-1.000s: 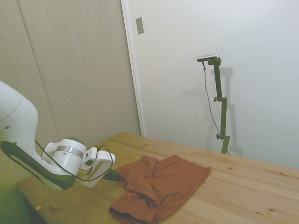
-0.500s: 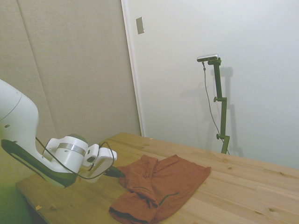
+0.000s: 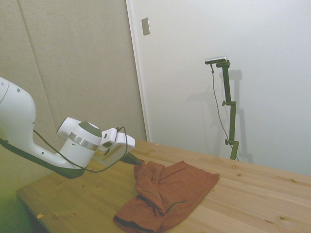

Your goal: Fold the shorts

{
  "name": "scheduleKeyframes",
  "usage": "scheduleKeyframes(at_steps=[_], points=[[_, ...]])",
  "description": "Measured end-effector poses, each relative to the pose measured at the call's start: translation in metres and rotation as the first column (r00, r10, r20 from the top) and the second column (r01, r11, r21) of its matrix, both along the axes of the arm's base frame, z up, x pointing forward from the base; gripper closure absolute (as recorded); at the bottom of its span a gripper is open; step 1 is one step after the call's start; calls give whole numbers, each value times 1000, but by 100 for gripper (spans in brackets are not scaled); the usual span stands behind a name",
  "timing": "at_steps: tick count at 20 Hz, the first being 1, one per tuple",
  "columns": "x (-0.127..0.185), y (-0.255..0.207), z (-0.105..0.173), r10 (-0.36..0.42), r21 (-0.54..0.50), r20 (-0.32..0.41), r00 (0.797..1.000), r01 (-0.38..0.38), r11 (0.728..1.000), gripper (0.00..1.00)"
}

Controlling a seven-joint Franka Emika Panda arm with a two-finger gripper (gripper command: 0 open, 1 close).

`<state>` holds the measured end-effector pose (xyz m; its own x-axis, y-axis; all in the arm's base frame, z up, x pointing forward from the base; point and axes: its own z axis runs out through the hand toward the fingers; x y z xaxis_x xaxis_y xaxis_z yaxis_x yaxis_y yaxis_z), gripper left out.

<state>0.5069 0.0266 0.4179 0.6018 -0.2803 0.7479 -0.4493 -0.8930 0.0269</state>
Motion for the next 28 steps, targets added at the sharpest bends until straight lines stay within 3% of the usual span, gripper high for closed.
scheduleKeyframes(at_steps=[5,10,16,21,22,28], points=[[23,-44,39,-54,67,0,999,54,996,100],[48,-84,61,-101,112,-4,995,101,989,100],[70,-153,71,-175,178,-29,984,177,968,100],[87,-201,55,-227,226,-62,972,235,945,100],[90,-210,53,-236,243,-67,969,245,939,0],[98,-280,26,-291,406,-116,950,313,858,0]])
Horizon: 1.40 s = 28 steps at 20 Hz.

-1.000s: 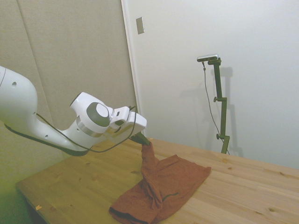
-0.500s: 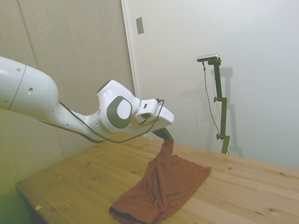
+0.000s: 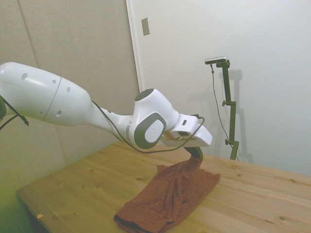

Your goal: Fold the shorts

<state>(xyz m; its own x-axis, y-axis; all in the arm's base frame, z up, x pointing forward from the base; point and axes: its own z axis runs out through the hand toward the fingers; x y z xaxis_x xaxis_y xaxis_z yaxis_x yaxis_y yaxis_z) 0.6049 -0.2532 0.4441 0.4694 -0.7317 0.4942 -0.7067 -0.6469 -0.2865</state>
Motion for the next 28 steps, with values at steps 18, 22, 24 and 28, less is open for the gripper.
scheduleKeyframes(at_steps=[18,22,24,28], points=[[-30,-38,29,8,368,-125,992,38,929,0],[-81,19,51,106,414,-207,973,-11,910,0],[-105,61,55,175,436,-228,958,-60,898,0],[-152,160,51,291,493,-288,912,-119,862,0]])
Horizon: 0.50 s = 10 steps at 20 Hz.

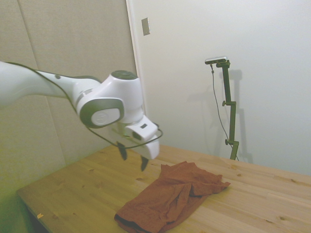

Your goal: Fold the shorts

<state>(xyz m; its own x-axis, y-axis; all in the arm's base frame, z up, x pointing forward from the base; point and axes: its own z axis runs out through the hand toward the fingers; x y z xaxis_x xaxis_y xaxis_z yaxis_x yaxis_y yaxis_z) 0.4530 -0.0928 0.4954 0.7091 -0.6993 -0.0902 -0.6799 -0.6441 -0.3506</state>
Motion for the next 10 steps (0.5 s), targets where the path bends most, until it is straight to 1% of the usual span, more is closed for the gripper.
scheduleKeyframes(at_steps=[3,6,8,10], points=[[-40,49,4,4,14,-84,996,-3,1000,0],[-77,74,-3,-51,-22,-99,994,49,999,0],[-100,89,-14,-110,-35,-102,989,107,994,0],[-118,106,-19,-123,-50,-104,987,118,992,0]])
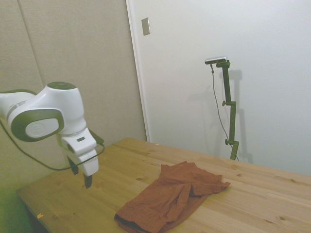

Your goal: Fold the shorts

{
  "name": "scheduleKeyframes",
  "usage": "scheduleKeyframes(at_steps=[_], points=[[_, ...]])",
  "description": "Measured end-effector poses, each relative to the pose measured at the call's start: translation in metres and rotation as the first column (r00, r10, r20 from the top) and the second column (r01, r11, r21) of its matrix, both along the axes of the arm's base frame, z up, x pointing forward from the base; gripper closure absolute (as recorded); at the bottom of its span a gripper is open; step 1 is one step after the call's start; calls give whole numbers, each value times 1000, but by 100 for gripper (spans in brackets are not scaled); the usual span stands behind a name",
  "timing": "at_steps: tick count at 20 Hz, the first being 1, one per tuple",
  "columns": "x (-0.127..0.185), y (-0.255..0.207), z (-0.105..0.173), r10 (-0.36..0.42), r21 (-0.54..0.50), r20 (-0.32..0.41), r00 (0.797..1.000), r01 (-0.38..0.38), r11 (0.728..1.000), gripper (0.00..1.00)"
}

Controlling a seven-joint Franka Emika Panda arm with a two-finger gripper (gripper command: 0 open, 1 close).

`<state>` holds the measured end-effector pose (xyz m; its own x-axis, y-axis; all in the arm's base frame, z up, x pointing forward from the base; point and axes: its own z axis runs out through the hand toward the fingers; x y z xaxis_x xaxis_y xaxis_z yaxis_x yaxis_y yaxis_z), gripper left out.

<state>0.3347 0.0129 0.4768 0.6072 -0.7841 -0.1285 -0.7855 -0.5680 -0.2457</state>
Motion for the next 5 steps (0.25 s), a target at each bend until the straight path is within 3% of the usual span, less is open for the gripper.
scheduleKeyframes(at_steps=[5], points=[[-24,21,9,38,11,-31,999,-38,999,0]])
